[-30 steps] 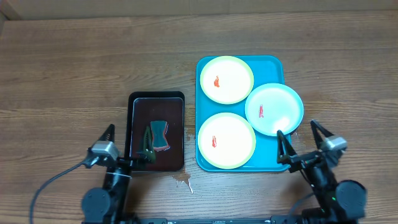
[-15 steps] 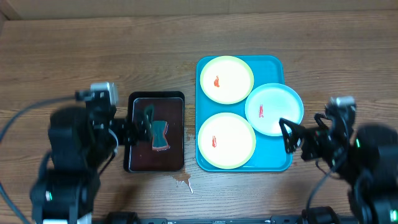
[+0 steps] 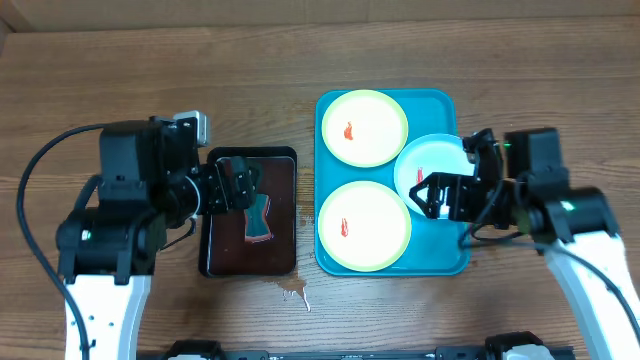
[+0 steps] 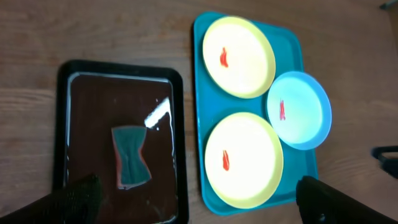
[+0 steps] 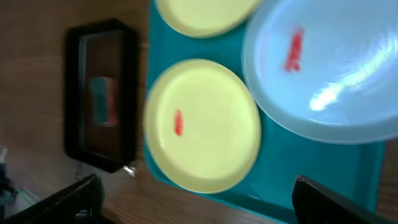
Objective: Clean dirty plates on tray and stack at the side
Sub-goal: 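Move the right gripper to the lower yellow plate's rim and grip it, then lower the left gripper onto the green sponge and grasp it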
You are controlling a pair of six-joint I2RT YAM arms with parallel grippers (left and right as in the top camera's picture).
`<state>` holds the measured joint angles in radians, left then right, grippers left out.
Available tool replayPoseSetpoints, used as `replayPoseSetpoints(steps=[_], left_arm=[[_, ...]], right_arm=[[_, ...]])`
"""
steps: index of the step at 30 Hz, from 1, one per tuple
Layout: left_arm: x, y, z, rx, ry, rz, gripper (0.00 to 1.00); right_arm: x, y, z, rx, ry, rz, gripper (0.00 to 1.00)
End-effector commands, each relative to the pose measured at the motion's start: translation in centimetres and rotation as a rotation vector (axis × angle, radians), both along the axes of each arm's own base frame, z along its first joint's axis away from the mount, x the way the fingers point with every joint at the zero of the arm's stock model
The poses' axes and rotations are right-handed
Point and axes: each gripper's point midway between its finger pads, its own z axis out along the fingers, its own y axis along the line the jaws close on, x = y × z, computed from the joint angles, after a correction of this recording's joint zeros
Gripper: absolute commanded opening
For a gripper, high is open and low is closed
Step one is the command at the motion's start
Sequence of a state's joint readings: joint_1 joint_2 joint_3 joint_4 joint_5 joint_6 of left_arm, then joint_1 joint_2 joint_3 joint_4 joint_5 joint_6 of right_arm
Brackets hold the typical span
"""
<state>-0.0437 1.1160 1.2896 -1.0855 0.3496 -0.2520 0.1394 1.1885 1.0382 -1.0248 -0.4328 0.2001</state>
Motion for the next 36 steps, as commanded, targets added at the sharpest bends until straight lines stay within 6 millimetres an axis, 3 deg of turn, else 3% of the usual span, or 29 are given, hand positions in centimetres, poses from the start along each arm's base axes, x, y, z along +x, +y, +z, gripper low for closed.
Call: replayPoseSetpoints(steps=[1,4,8,9,12,18,22,27,30,36], left_arm=[[0.2,-0.5,0.2,-0.022,0.012,-0.027,1.0],[0.4,-0.5,-0.4,-0.021,0.036,-0.027,1.0],[0.5,-0.5,-1.2,-0.02,0.073,-0.027,1.0],[0.6,-0.5,-1.4,-0.019,0.081,-0.027,1.0],[0.7,-0.5,-2.1,-0.013,0.106,-0.036,1.0],[0.7,-0.5,-2.8,0.025,0.115,-0.093,1.0],[0.7,-0.5,-2.8,0.026,0.114,-0.094,1.0],[0.7,-0.5,-2.8,0.025,0.116,-0.093,1.0],[0.9,-0.5,-2.7,0.025,0.102,-0.093,1.0],[0.9,-0.5,-2.8,0.026,0.109,-0.093,1.0]], right_arm=[[-0.1,-2.0,-5.0,-0.151,0.146,-0.15,0.88],[-0.5,-0.6,-8.1,-0.168,0.187,-0.102,0.7],[-1.4,1.5,-11.6,-0.208,0.216,-0.012,0.61],[-1.3,1.7,-12.4,-0.23,0.221,-0.012,0.56],[-0.4,1.4,-14.0,-0.281,0.225,-0.082,0.53],[0.7,0.8,-15.7,-0.329,0.222,-0.114,0.4],[1.1,0.7,-16.5,-0.34,0.213,-0.122,0.21],[1.8,0.9,-17.0,-0.323,0.192,-0.148,0.16],[2.1,1.0,-17.2,-0.321,0.189,-0.152,0.04],[2.1,0.1,-17.5,-0.336,0.22,-0.265,0.04]])
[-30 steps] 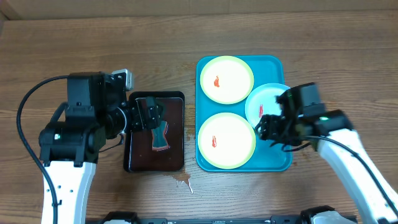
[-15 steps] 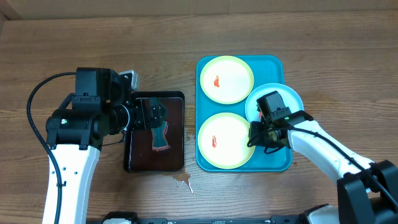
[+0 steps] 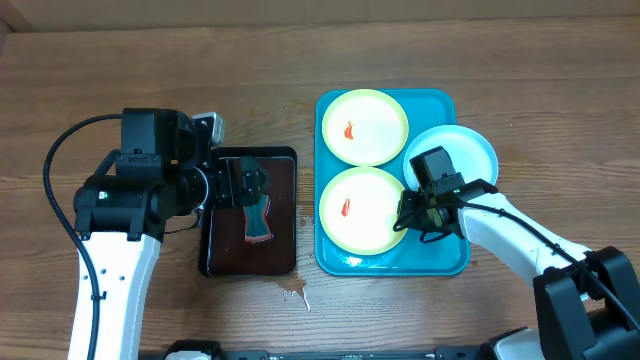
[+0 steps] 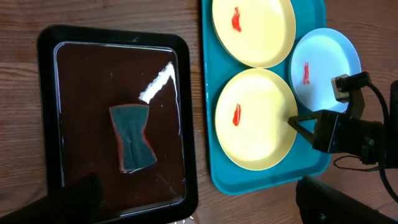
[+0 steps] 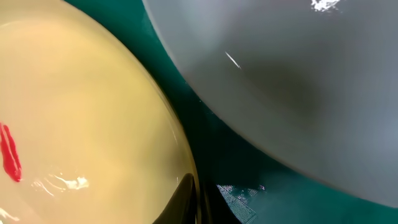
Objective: Clean dirty plates on tray and stack at the side
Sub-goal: 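Lower the left gripper onto the green sponge and grasp it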
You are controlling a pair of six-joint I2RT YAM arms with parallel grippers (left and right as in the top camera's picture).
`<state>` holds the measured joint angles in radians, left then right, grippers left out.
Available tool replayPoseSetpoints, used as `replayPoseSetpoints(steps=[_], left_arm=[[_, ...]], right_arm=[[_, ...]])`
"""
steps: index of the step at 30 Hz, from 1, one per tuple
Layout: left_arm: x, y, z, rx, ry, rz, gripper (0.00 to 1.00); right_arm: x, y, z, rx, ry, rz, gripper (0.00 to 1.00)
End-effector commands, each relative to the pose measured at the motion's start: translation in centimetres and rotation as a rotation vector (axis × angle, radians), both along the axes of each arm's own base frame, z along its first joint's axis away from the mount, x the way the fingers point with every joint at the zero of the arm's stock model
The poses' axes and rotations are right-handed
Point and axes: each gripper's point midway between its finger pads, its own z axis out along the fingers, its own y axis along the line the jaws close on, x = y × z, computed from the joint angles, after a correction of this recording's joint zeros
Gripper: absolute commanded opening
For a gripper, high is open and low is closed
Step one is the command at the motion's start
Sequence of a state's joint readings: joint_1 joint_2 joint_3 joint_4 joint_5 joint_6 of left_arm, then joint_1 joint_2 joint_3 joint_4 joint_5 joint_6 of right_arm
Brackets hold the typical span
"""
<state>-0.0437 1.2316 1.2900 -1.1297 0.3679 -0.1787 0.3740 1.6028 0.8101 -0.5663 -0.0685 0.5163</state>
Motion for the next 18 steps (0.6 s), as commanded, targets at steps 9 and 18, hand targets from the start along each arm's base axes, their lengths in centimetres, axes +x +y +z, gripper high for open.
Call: replayPoseSetpoints(steps=[9,18], left_arm=[[-0.4,1.5,-3.4,0.082,0.083,0.041,0.82],[-0.2,1.4,-11.7,0.122,0.249,0.071,0.61]], right_arm=[[-0.4,-0.7,-0.8,-0.044,0.013,0.042,0.04],[-0.5,-0.7,-0.8,-0.047,0.012,0.062,0.04]])
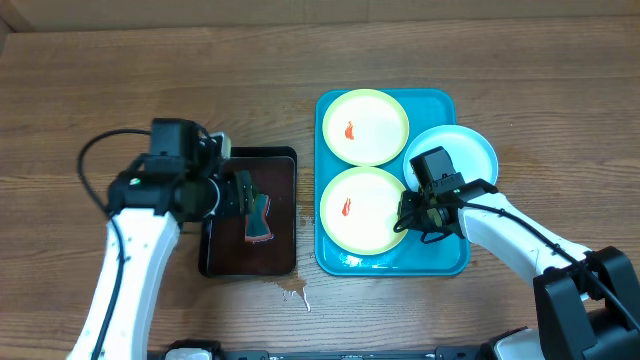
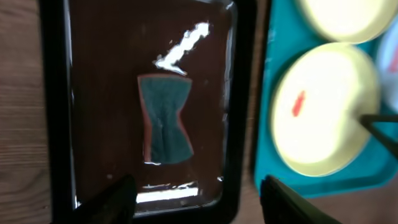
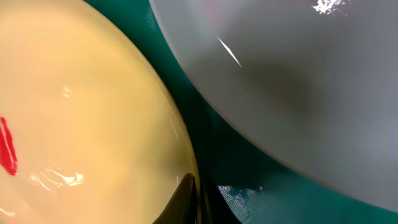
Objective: Clean dirty plates on tray and stack at the side
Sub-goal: 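Lower the left gripper onto the green sponge and grasp it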
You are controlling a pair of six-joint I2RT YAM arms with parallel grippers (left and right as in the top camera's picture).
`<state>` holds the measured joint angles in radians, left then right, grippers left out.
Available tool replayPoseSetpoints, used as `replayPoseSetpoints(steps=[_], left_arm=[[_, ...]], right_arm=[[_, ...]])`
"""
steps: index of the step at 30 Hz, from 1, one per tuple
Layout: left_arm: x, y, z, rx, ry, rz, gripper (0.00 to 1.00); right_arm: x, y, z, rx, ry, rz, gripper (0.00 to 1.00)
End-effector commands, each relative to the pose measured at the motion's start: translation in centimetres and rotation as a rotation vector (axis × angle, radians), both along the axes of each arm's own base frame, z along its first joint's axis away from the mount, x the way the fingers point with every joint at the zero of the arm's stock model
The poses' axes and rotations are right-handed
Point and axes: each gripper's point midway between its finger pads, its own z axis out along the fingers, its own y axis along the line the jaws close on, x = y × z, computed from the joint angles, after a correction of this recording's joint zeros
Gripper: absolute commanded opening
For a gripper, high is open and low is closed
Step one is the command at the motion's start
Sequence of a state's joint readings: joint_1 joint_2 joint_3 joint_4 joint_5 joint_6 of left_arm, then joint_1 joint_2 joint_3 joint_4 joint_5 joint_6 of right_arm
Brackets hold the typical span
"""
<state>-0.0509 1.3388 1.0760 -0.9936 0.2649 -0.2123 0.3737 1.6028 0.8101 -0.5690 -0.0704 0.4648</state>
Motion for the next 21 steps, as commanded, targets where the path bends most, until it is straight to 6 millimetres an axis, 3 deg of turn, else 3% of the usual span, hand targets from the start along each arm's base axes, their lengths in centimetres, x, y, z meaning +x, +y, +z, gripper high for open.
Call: replayPoseSetpoints(steps=[1,5,14,17,21], left_arm=[[0.1,-0.1,-3.2,0.046,0.079,0.012,0.58],[1.0,0.0,-6.1,0.156,0.126,0.027,0.47],[0.5,-0.1,-11.7,0.279,0.278,0.054,0.39],[0.3,-0.1,-12.7,0.285,0.308,0.055,0.28],[0.7,-0.2,-13.0,0.282,0.295,0.055,0.07]], right_arm=[[-0.4,-0.7,-0.8,-0.037,0.018,0.012,0.04],[-0.4,-0.7,-0.8,-0.037,0.017,0.012,0.04],[-0.4,-0.7,-0.8,-0.038,0.018,0.012,0.04],[-0.4,-0.7,-0.8,-0.038,0.018,0.012,0.04],[-0.4,-0.7,-0.8,-0.037,0.018,0.012,0.04]])
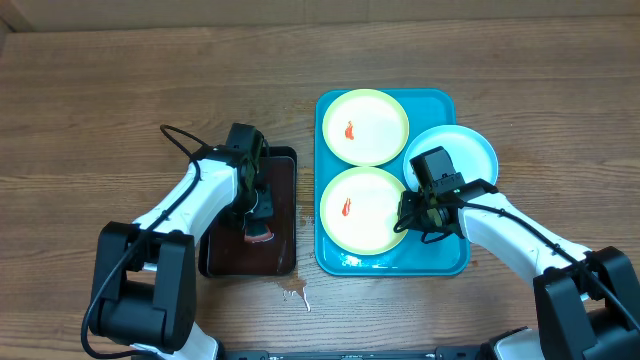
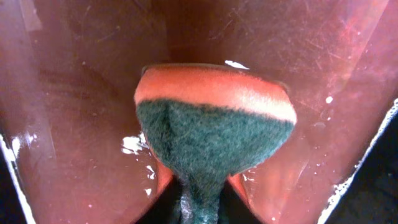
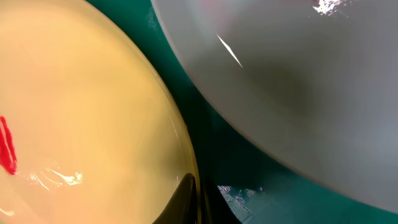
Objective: Clean dirty plates on tray and stack at the side
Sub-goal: 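Lower the left gripper onto the green sponge and grasp it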
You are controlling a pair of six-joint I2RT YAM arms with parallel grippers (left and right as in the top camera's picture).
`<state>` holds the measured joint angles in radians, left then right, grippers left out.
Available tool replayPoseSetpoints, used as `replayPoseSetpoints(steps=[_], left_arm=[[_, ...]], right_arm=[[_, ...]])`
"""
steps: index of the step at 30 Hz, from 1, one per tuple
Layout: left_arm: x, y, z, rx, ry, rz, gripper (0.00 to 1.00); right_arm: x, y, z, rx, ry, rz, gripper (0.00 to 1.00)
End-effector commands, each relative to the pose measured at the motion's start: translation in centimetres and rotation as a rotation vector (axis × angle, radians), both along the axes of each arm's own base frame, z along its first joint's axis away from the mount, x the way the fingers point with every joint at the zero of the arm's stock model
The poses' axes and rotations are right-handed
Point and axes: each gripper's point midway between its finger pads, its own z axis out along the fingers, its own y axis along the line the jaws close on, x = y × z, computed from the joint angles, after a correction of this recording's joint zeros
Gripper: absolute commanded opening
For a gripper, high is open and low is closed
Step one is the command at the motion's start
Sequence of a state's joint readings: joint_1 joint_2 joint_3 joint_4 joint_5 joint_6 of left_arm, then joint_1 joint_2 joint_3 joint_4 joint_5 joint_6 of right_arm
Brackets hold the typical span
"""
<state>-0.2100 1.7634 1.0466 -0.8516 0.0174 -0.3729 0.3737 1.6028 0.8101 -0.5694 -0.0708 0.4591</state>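
Note:
A teal tray (image 1: 440,262) holds two yellow plates, far (image 1: 363,127) and near (image 1: 360,210), each with a red smear. A pale blue plate (image 1: 462,152) rests on the tray's right rim. My right gripper (image 1: 407,215) is shut on the near yellow plate's right rim (image 3: 93,124), with one dark finger (image 3: 183,199) lying on top of the rim. The green and orange sponge (image 2: 211,118) sits in the wet black tray (image 1: 225,262). My left gripper (image 1: 255,205) is down in that tray, shut on the sponge's waist, which bulges out beyond the jaws.
A small wet spill (image 1: 293,292) marks the wood just below the black tray's right corner. The black tray and the teal tray stand side by side with a narrow gap. Cables loop out from both arms over the table.
My left gripper was open above the black tray with the sponge lying flat. It is now down in the tray and shut on the sponge. The right gripper and the plates have not moved.
At first both grippers were open and high, the right one over the blue plate. Then the right gripper was down on the near yellow plate's right rim, where it has stayed. The left gripper hung open over the sponge, then lower, and now pinches it.

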Motion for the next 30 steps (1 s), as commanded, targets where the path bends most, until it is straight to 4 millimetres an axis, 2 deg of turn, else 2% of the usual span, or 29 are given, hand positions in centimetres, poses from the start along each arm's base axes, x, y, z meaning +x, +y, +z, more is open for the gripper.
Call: replayPoseSetpoints(steps=[1,8,11,19,30], left_arm=[[0.4,0.3,-0.4,0.023,-0.012,0.01,0.04],[0.8,-0.5,-0.3,-0.019,-0.027,-0.033,0.04],[0.9,-0.8,0.7,-0.036,-0.024,-0.042,0.04],[3.3,-0.6,7.1,0.002,-0.117,-0.096,0.04],[3.0,-0.6,7.2,0.009,-0.105,-0.101,0.04]], right_arm=[[-0.4,-0.7,-0.8,-0.036,0.018,0.006,0.04],[-0.4,-0.7,-0.8,-0.037,0.02,0.006,0.04],[-0.5,-0.7,-0.8,-0.038,0.022,0.006,0.04],[-0.5,-0.7,-0.8,-0.038,0.021,0.006,0.04],[-0.4,-0.7,-0.8,-0.037,0.019,0.006,0.04]])
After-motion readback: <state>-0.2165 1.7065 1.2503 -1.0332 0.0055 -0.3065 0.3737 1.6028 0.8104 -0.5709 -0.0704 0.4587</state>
